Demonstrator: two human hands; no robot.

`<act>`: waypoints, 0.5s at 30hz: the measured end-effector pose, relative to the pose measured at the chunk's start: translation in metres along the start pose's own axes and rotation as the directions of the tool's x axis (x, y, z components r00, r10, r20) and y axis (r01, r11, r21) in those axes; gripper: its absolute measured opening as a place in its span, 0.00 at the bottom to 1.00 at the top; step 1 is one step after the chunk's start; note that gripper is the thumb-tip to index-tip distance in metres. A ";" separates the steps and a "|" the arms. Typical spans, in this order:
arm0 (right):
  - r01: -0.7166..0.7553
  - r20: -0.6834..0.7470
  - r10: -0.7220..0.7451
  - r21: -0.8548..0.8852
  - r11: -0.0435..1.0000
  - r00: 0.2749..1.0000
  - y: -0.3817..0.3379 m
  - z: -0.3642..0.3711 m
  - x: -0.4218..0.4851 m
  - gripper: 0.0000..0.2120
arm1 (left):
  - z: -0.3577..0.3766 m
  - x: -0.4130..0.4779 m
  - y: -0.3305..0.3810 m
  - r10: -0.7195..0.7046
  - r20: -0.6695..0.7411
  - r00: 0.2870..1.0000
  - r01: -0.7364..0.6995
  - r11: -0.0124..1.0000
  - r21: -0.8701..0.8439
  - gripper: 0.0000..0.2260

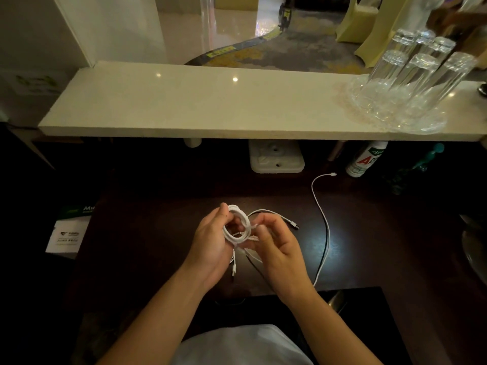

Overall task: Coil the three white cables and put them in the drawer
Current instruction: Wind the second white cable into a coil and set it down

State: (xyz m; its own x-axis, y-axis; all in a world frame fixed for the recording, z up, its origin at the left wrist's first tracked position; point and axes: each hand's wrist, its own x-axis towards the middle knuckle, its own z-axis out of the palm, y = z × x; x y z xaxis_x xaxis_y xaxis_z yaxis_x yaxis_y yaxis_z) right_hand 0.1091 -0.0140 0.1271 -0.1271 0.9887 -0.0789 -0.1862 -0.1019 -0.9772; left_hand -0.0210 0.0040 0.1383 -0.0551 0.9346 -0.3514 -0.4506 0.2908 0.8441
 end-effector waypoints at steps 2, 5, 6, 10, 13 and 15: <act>0.059 0.089 -0.039 -0.234 0.970 0.995 -0.002 -0.002 -0.002 0.04 | -0.003 0.001 -0.002 0.031 0.000 1.000 -0.031 0.998 0.061 0.17; -0.010 0.021 0.022 -0.463 0.886 1.000 -0.002 -0.001 0.000 0.03 | -0.004 -0.001 -0.008 0.088 0.044 0.995 -0.096 0.965 0.245 0.17; -0.066 -0.055 0.045 -0.474 0.878 0.997 -0.003 0.000 0.002 0.05 | -0.004 -0.001 -0.009 0.112 0.053 0.992 -0.123 0.948 0.293 0.17; -0.197 -0.114 0.162 -0.486 0.852 0.980 -0.009 0.005 0.004 0.10 | 0.001 -0.004 -0.008 0.196 0.091 0.976 -0.216 0.881 0.422 0.17; -0.243 -0.054 0.255 -0.543 0.804 0.965 -0.015 0.005 0.007 0.10 | 0.001 -0.003 -0.011 0.181 0.093 0.979 -0.204 0.868 0.453 0.16; -0.239 0.013 0.299 -0.569 0.787 0.954 -0.019 0.002 0.010 0.09 | -0.001 0.002 -0.012 0.156 0.023 0.988 -0.151 0.900 0.409 0.18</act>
State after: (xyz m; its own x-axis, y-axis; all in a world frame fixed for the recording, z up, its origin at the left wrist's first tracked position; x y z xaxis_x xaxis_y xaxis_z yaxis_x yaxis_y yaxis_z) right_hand 0.1093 -0.0023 0.1449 -0.1900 0.9115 -0.3648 0.4385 -0.2537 -0.8622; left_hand -0.0169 0.0019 0.1266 -0.1040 0.9730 -0.2062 -0.0332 0.2038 0.9784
